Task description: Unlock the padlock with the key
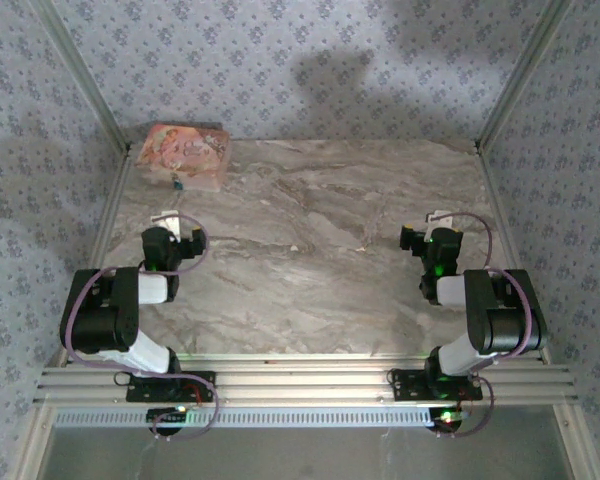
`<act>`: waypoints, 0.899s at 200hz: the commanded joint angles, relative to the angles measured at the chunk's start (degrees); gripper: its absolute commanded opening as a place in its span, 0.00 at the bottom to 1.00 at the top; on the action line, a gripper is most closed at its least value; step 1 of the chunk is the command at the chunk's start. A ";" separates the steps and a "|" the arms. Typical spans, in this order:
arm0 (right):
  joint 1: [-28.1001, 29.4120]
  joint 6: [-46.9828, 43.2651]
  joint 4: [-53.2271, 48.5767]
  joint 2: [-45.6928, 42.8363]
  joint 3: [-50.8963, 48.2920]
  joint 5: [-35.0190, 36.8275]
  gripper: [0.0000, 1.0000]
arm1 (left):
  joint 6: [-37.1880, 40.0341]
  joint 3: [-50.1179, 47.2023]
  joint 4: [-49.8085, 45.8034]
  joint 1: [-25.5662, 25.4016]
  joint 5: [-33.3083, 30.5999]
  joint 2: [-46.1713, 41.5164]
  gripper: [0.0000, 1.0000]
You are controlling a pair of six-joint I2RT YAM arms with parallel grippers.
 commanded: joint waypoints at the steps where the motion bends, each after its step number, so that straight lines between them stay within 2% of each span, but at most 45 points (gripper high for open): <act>1: -0.63 -0.51 -0.23 0.08 0.88 -0.73 1.00 | -0.61 1.15 0.07 0.43 1.23 -0.36 0.98; 16: -0.62 -0.67 0.10 -0.01 0.63 -1.14 1.00 | -0.55 2.13 -2.08 0.40 1.23 -1.63 0.98; 28: -0.41 -1.39 -2.45 -1.20 1.53 -2.37 1.00 | -0.43 5.03 -9.58 0.18 1.24 -4.05 0.98; 54: 0.80 -2.41 -14.66 -8.59 5.04 -1.79 1.00 | -1.80 13.81 -27.50 0.14 2.37 -6.82 0.98; 81: 1.57 3.01 -26.47 -14.39 9.72 0.62 1.00 | -9.98 24.29 -40.71 0.23 3.89 -6.27 0.98; 101: 1.66 10.61 -39.29 -15.40 16.80 -0.06 1.00 | -13.37 39.78 -56.59 0.20 5.48 0.45 0.95; 126: 3.09 17.47 -54.17 -12.00 26.80 -2.30 1.00 | -16.35 59.76 -71.53 0.08 6.42 12.00 0.80; 180: 12.57 19.08 -59.22 -7.43 32.70 -1.44 1.00 | -19.82 90.91 -83.89 -1.14 5.51 32.99 0.65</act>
